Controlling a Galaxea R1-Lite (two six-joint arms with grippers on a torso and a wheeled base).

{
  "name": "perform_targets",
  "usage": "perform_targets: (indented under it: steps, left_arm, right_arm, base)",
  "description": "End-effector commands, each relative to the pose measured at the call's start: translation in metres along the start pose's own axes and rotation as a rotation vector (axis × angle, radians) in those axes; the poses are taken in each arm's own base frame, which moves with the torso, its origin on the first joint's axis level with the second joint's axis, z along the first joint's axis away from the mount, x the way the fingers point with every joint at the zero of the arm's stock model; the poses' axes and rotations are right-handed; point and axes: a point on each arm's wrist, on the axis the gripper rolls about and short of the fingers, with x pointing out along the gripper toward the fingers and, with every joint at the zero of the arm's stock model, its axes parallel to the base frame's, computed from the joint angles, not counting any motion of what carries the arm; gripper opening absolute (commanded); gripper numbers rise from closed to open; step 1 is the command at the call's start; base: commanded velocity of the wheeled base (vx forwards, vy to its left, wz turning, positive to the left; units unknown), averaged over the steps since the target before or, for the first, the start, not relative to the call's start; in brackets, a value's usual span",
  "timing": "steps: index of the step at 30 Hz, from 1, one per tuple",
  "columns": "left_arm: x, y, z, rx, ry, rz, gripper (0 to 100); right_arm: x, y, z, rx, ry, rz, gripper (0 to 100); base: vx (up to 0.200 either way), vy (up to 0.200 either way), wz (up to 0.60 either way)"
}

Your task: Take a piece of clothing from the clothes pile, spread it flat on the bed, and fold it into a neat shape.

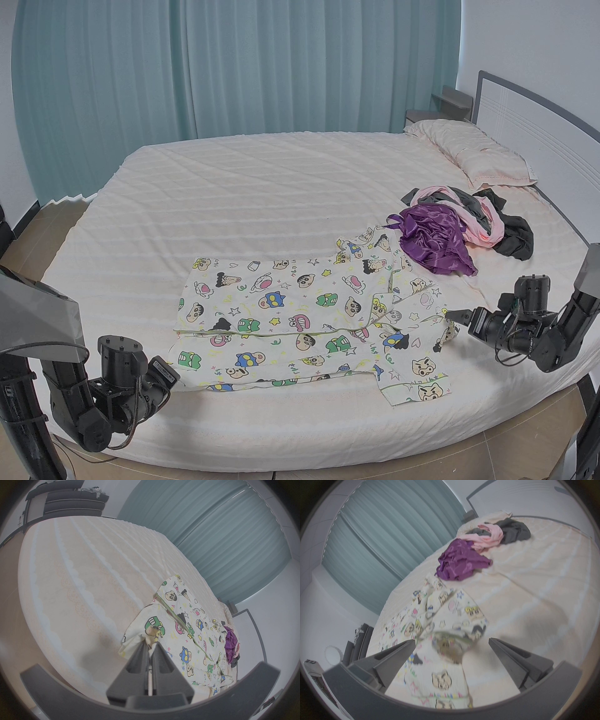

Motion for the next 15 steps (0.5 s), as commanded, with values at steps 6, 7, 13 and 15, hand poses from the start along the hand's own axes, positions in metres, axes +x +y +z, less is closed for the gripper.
perform_targets:
  steps: [6, 7, 13, 15]
  left_arm:
    - [-0.002, 0.001, 0.0, 0.0, 0.004, 0.001, 0]
    - [-0.002, 0.001, 0.0, 0.0, 0.006, 0.001, 0]
    - [-0.003, 0.001, 0.0, 0.0, 0.015, -0.004, 0]
    - [-0.003, 0.002, 0.0, 0.0, 0.016, -0.003, 0]
  right_arm:
    - [-0.034, -0.001, -0.055, -0.03, 0.239, 0.039, 100]
    - [-0.032, -0.002, -0.059, -0.044, 0.256, 0.037, 100]
    - [-0.021, -0.007, -0.075, -0.092, 0.334, 0.025, 100]
    - [-0.019, -0.008, -0.076, -0.097, 0.338, 0.024, 100]
  base:
    - [0.0, 0.0, 0.0]
    - [0.0, 0.0, 0.0]
    - [0.0, 0.0, 0.0]
    - [0.0, 0.0, 0.0]
